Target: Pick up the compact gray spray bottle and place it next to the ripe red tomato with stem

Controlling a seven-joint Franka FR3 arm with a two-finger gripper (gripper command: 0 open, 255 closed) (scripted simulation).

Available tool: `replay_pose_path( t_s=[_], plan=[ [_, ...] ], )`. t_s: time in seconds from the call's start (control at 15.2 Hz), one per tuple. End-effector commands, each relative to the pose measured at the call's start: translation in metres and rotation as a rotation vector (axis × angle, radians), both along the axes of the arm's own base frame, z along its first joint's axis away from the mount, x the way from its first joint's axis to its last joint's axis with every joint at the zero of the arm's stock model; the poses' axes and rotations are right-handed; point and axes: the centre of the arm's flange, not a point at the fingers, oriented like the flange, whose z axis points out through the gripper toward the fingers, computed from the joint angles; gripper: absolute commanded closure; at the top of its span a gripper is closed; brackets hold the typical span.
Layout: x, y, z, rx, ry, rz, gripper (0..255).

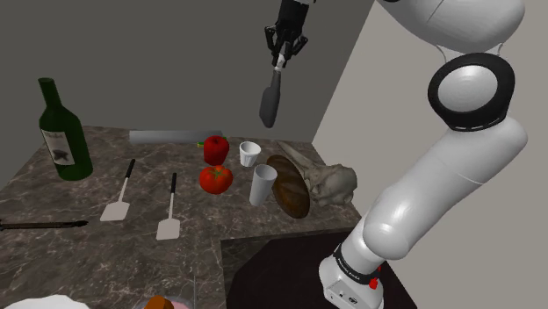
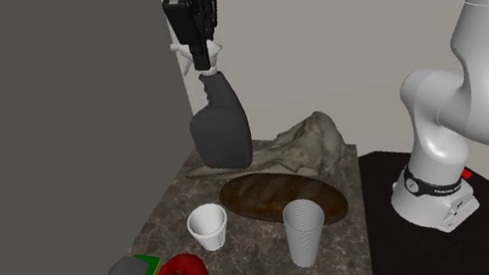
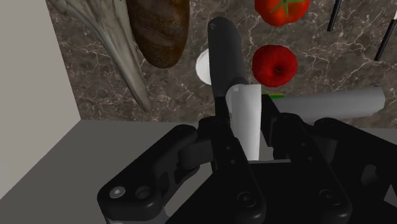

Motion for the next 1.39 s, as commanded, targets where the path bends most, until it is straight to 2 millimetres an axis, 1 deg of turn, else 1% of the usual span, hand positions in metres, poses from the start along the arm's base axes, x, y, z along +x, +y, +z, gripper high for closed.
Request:
replay_pose_path(
  t_s=[0.0, 1.32],
  plan=[
    [0.0, 0.0, -0.012, 0.0, -0.001, 0.0, 255],
    [0.0, 0.0, -0.117, 0.0, -0.001, 0.0, 255]
  ],
)
